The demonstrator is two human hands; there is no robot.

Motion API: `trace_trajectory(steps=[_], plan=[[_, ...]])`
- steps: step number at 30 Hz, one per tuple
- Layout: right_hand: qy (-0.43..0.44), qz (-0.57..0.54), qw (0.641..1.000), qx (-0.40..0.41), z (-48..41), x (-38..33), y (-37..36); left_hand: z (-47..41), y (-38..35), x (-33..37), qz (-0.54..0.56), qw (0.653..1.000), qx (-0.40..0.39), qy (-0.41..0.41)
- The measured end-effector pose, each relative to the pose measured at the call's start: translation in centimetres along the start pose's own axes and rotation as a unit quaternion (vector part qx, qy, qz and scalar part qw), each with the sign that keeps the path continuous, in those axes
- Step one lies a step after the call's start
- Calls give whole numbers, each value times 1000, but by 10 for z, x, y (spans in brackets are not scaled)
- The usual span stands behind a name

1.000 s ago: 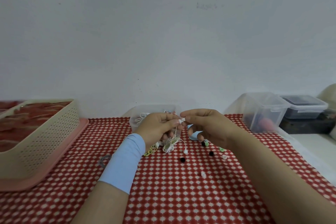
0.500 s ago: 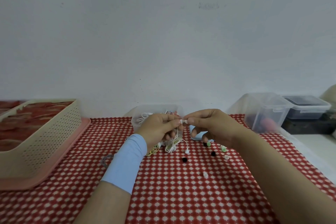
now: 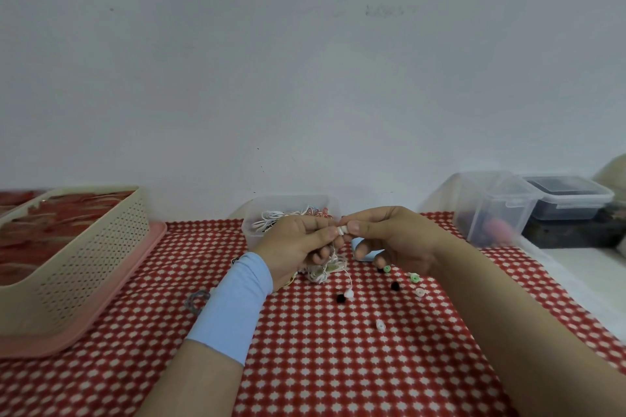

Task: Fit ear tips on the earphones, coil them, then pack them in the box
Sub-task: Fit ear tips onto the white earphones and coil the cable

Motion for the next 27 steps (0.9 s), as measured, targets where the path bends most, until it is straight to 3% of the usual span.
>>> trace_trajectory(steps=[8, 14, 19, 27], plan=[[29, -14, 999, 5, -1, -3, -2, 1, -4, 7, 44, 999, 14, -12], [88, 77, 993, 30, 8, -16, 1, 0, 1, 11, -8, 998, 49, -25], [128, 145, 981, 18, 11, -21, 6, -1, -4, 9, 34, 999, 40, 6], [181, 231, 953, 72, 6, -24, 8, 1, -11, 6, 65, 997, 14, 50]])
Point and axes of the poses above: each hand's wrist, its own z-axis away from the middle knuckle, its own y-axis out of the back of the hand, x = y × z, the point moved 4 cm from there along -z, towards the middle knuckle, and after that the axes turned 2 degrees about x, right-handed, at the moved point
